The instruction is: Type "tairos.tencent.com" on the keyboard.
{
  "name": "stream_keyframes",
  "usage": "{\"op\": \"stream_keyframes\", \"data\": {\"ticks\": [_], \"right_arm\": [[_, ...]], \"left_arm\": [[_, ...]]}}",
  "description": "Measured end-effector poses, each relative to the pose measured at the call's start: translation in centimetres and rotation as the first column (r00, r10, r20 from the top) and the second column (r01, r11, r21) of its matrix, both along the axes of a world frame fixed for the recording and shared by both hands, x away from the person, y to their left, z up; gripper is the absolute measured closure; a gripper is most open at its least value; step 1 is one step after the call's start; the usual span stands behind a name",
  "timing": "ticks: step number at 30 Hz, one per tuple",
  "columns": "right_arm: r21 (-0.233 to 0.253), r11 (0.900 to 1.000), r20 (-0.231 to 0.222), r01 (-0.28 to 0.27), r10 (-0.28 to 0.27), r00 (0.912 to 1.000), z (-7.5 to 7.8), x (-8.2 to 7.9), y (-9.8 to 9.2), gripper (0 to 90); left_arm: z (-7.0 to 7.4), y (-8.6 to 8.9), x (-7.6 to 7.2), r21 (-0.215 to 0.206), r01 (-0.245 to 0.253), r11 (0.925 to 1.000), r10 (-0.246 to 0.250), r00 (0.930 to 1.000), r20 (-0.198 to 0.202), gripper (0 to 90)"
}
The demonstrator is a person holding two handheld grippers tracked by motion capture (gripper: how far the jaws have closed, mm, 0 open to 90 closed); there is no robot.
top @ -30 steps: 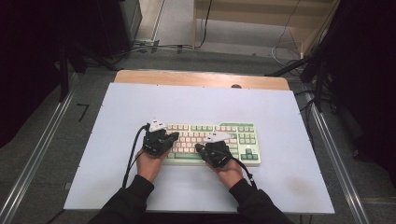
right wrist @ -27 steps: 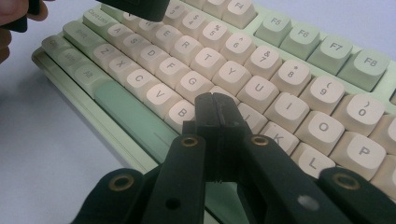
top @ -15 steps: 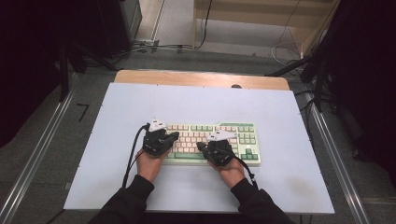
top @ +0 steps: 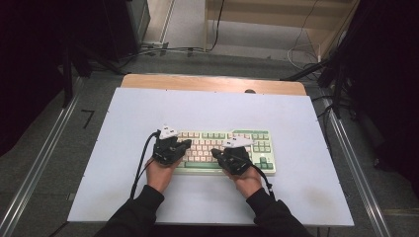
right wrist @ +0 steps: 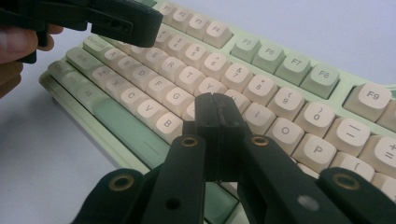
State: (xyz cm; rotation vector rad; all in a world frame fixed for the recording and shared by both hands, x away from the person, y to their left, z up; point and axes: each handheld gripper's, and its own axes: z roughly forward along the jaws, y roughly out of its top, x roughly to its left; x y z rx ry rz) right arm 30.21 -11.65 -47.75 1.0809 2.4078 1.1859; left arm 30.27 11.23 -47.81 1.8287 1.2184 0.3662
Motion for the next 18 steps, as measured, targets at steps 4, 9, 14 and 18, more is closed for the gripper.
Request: {"op": "stream_keyframes", "data": {"ticks": [4, 9, 14, 18], "right_arm": [[0.001, 1.0, 0.0, 0.007, -0.007, 1.0, 0.0, 0.1, -0.3, 87.2], [0.001, 1.0, 0.001, 0.016, -0.016, 0.9999, 0.0, 0.2, -0.5, 87.2], [-0.007, 1.0, 0.003, 0.024, -0.024, 0.9997, 0.0, 0.3, -0.7, 87.2], [-0.003, 1.0, 0.005, 0.029, -0.029, 0.9996, 0.0, 0.3, -0.8, 87.2]], "left_arm": [[0.0, -0.2, 0.0, -0.004, 0.0, 1.0, 0.0, 1.0, -0.001, 90.0], [-0.1, -0.5, 0.2, 0.002, 0.009, 1.0, -0.009, 1.0, -0.003, 90.0], [-0.1, -1.0, 0.3, 0.006, 0.023, 0.9997, -0.023, 0.9997, -0.003, 90.0], [-0.2, -1.6, 0.5, 0.008, 0.032, 0.9995, -0.032, 0.9995, -0.004, 90.0]]}}
